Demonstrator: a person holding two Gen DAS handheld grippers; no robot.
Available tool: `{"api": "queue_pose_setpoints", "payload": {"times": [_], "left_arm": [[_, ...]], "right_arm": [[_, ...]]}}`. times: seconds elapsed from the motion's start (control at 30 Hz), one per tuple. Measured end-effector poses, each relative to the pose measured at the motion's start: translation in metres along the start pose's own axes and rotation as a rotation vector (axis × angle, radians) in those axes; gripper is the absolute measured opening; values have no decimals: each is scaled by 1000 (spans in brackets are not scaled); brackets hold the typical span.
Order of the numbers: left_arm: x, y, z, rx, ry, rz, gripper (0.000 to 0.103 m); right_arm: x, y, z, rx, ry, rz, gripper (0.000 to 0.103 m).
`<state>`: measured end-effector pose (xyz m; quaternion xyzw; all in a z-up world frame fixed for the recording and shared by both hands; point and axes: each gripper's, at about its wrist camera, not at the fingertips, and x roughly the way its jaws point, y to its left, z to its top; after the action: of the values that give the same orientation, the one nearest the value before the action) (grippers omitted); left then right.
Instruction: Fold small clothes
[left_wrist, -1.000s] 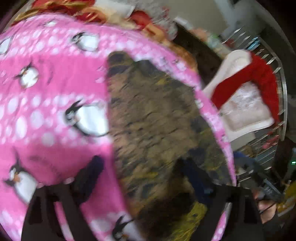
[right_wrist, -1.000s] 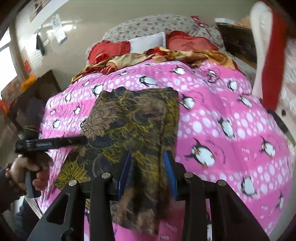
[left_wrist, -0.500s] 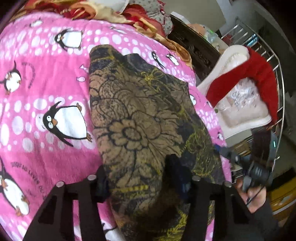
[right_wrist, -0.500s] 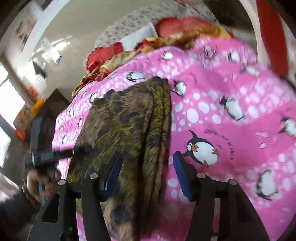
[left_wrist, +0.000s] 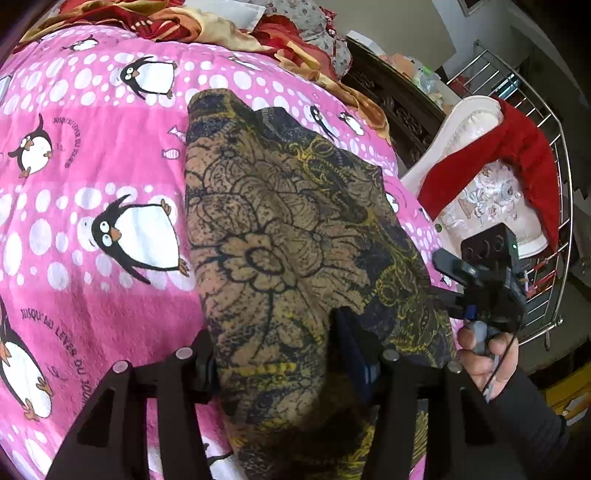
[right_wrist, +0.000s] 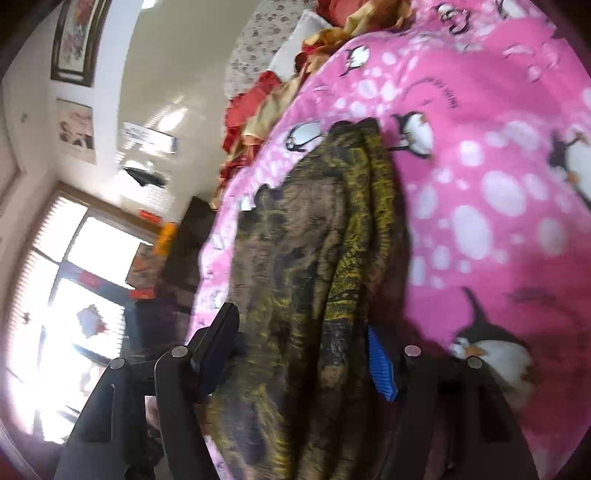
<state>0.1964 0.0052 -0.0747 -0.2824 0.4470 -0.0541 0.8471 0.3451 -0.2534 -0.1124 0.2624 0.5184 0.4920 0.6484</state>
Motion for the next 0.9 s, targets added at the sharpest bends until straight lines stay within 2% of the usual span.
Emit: {"api": "queue_pose_setpoints", "payload": {"times": [0.1,0.17,0.23,0.27,0.3,0.33,0.37,0.43,0.63,0.9], "left_arm": [[-1,0,1,-1,4,4,58],[-2,0,1,-2,4,15,58],[-2,0,2,-6,3,28,51],[-3,0,2,-10,2,31,47],[-5,0,3,-19,-6,33,36],[-8,0,3,-30,-15,27,28],[-11,1,3,-36,-24,24,26],[-20,0,3,-38,-45,24,23],[-57,10,-3,-42,-100,26,22],[-131,50,0,-24,-186,78,22]], "right_arm": [[9,-1,7,10,-18,-94,43],[18,5,8,-31,2,-156,41],[23,13,5,-117,16,-216,35],[23,12,6,-123,14,-216,32],[22,8,6,-103,4,-204,29],[20,6,6,-82,-3,-194,22],[18,7,5,-73,-7,-183,14],[17,19,5,-109,-10,-207,8],[22,71,5,-215,6,-250,6],[65,130,-5,-308,41,-213,5]]}}
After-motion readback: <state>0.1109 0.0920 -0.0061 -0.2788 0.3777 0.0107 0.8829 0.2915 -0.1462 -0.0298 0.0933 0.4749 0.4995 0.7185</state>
